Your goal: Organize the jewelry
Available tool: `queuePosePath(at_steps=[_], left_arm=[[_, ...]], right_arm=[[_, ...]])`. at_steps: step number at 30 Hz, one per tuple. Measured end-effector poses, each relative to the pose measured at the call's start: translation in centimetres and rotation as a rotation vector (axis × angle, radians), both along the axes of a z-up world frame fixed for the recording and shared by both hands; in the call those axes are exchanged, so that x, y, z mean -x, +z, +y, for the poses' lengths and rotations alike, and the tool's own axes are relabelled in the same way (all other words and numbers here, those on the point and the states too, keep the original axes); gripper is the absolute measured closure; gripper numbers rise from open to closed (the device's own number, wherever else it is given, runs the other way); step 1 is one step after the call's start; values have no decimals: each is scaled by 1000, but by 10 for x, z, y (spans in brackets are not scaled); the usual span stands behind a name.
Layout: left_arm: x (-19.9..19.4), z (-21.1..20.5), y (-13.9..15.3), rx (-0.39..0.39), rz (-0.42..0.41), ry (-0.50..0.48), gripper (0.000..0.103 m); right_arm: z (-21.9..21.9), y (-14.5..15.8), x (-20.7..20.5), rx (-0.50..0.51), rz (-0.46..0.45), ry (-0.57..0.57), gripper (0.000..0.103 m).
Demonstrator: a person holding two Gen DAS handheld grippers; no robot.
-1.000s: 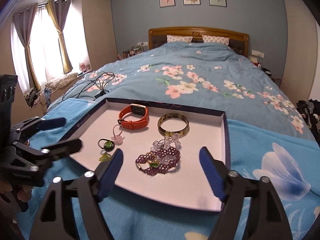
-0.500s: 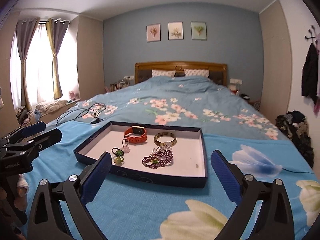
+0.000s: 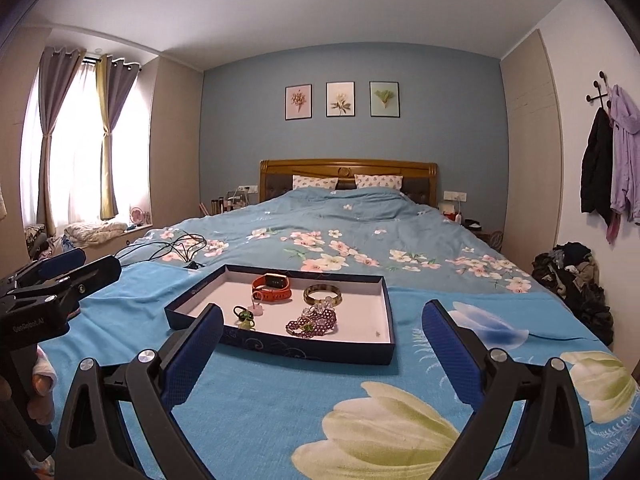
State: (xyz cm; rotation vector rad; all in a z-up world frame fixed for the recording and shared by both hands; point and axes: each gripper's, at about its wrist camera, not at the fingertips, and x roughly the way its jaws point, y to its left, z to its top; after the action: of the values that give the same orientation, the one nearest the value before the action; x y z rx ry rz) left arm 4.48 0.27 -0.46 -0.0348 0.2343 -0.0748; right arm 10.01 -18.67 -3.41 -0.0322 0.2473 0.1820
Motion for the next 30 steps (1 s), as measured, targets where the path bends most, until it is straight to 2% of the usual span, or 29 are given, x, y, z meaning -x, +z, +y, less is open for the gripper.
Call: queuePosePath(at_steps=[16, 30], left_arm=[[18, -1, -3, 19, -8, -6, 6], [15, 1, -3, 23, -4, -6, 6]], right_arm=[[8, 2, 13, -8, -40, 13, 7], [3, 0, 15, -30, -48, 10, 7]])
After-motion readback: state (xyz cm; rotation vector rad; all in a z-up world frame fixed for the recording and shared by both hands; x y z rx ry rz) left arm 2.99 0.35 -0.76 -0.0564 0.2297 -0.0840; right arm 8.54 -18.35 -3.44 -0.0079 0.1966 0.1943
